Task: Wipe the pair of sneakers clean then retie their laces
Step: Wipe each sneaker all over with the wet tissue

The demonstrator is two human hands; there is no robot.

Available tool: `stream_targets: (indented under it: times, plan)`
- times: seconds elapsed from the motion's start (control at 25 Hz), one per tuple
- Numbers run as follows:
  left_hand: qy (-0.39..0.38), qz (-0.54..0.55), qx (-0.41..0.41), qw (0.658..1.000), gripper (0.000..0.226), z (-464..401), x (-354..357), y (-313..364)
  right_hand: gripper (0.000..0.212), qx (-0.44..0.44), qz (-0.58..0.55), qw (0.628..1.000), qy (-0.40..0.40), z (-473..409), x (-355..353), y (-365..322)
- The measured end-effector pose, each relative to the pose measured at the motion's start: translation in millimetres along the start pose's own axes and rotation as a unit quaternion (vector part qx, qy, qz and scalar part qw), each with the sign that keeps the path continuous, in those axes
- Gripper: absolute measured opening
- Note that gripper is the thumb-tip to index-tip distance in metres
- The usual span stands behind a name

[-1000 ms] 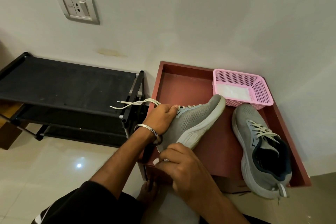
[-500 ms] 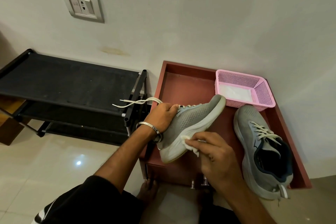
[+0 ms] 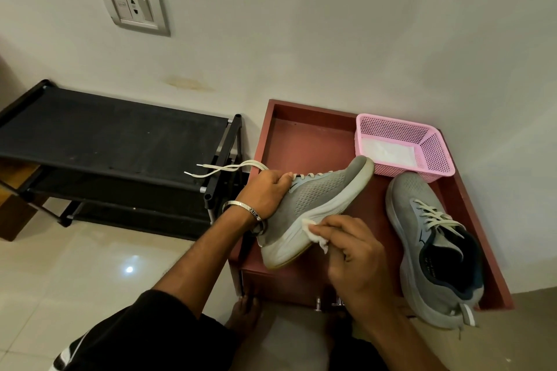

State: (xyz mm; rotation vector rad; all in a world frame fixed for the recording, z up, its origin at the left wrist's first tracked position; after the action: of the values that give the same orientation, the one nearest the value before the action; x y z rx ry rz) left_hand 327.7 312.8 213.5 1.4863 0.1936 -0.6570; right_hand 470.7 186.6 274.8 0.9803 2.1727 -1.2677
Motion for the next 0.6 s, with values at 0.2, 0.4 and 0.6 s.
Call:
stream_targets:
  times: [0.2, 0.4, 0.6]
  plan:
    - [-0.002, 0.002, 0.003, 1.000, 0.042, 0, -1, 3, 0.026, -0.081, -0.039, 0.996, -0.026, 11, 14, -26]
    - [0.004, 0.000, 0.001, 1.000, 0.041, 2, -2, 3, 0.039, 0.039, 0.013, 0.999, 0.021, -13, -1, 31]
    - [0.006, -0.003, 0.007, 1.000, 0.041, 0, -2, 1, 0.039, 0.075, 0.017, 0.997, 0.032, -14, -6, 33]
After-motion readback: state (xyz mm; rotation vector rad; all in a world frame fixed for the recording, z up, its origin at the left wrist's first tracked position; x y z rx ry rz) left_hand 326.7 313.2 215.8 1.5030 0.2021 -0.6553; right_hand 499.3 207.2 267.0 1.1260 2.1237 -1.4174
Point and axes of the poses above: each hand's wrist, its own z-axis away from the middle knuckle, its own x-axis out of the palm, y = z × x, the point moved 9 cm from there along -z, towards the middle knuckle, and after that the axes turned 5 degrees about x, right-handed, at the moved point
